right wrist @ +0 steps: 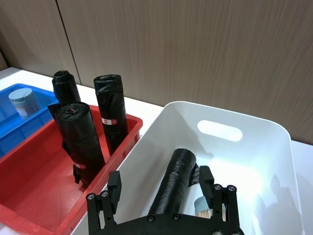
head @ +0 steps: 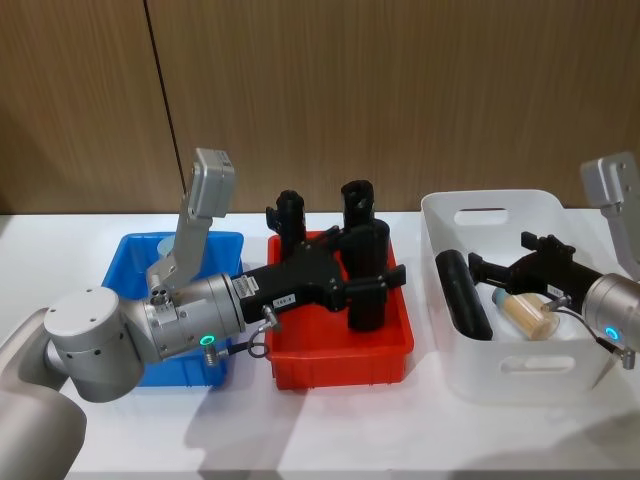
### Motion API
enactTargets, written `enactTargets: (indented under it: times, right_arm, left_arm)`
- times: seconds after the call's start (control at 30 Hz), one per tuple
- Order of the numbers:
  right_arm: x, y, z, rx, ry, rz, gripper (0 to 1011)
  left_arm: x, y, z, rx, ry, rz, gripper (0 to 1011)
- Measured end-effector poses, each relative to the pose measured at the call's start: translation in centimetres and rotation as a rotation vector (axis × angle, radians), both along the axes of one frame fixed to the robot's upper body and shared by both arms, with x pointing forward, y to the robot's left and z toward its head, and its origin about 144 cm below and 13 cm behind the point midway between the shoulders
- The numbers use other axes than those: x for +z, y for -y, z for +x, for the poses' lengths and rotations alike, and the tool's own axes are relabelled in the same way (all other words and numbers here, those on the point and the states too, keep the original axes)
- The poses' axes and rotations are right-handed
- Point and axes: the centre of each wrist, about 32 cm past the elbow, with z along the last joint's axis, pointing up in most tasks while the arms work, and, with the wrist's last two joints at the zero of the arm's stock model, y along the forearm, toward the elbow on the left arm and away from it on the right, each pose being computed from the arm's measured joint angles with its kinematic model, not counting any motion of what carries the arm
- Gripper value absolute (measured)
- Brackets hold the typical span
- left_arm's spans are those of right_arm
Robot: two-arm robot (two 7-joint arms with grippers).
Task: Pick the cotton swabs from the blue box and place them into the white box.
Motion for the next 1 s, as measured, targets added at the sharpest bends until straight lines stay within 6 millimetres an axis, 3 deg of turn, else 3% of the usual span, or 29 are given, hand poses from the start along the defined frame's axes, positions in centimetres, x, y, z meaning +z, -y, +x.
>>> enactTargets:
  times: [1.0]
  right_arm:
    - [0.16, -0.05, -0.19, 0.008, 0.000, 0.004, 1002]
  left_arm:
    - [0.00, 0.00, 0.00, 0.000, 0.000, 0.000, 1004]
